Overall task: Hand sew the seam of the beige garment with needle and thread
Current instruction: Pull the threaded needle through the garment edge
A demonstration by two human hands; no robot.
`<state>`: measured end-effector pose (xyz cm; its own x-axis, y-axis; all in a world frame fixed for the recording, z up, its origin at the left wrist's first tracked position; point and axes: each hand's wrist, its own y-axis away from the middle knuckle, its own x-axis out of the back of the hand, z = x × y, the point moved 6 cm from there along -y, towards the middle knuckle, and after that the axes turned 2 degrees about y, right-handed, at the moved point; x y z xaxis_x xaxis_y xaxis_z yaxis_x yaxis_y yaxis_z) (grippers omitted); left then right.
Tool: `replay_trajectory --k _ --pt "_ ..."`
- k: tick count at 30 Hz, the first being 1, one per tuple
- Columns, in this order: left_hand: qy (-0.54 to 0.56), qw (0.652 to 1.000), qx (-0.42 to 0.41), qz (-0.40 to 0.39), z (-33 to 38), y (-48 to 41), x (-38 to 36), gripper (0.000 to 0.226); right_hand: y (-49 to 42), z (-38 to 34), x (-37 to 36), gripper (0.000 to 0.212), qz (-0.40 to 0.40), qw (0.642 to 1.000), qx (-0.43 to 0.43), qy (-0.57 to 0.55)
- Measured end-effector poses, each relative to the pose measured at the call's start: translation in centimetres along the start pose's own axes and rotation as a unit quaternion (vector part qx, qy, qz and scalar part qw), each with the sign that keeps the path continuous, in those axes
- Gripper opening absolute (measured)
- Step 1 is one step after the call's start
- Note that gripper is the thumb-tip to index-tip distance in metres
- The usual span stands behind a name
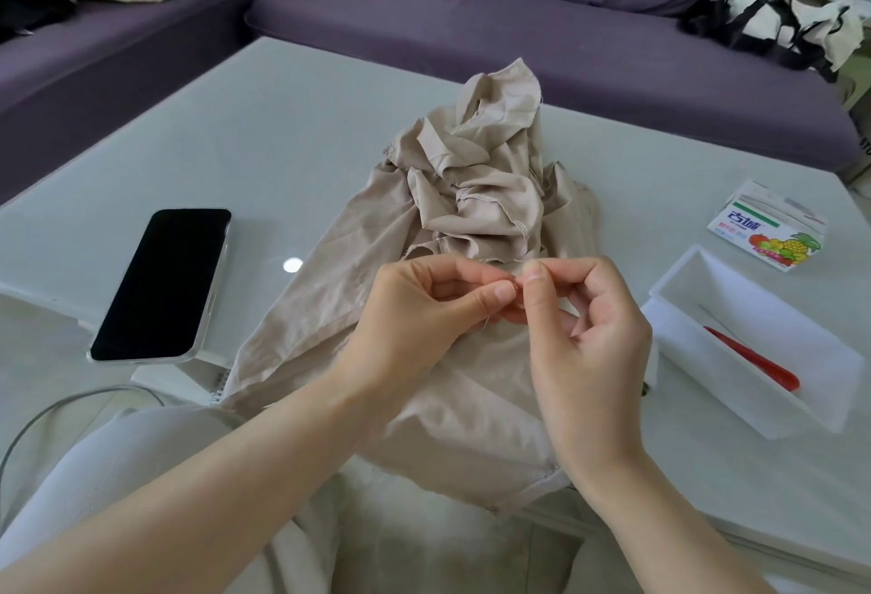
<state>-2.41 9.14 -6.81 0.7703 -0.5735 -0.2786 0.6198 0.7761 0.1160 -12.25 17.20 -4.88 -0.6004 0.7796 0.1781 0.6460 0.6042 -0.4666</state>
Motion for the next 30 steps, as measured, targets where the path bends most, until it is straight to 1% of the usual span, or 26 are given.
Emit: replay_trajectory --k 5,11,15,19,23,30 --pt "0.029 0.999 0.034 -0.007 -0.6 -0.1 0.0 0.014 0.0 0.1 0.0 0.008 0.002 1.000 -0.009 -0.002" --pt "0.057 0.997 0.043 -0.020 -1.0 -0.4 0.0 0.014 0.0 0.1 -0.1 0.006 0.001 1.000 -0.006 0.009" --pt "0.079 0.995 0.052 -0.022 -1.3 -0.6 0.2 0.020 0.0 0.2 -0.2 0.006 0.000 1.000 -0.018 0.003" --pt "0.104 0.992 0.064 -0.029 -1.4 -0.6 0.0 0.028 -0.2 0.7 -0.4 0.007 0.003 0.999 -0.048 -0.020" --pt "0.099 0.992 0.070 -0.034 -1.4 -0.6 -0.2 0.025 -0.3 1.0 -0.5 0.007 0.004 0.998 -0.062 -0.024" --pt "0.089 0.993 0.071 -0.033 -1.4 -0.6 -0.2 0.025 -0.3 1.0 -0.5 0.011 0.001 0.998 -0.063 -0.017"
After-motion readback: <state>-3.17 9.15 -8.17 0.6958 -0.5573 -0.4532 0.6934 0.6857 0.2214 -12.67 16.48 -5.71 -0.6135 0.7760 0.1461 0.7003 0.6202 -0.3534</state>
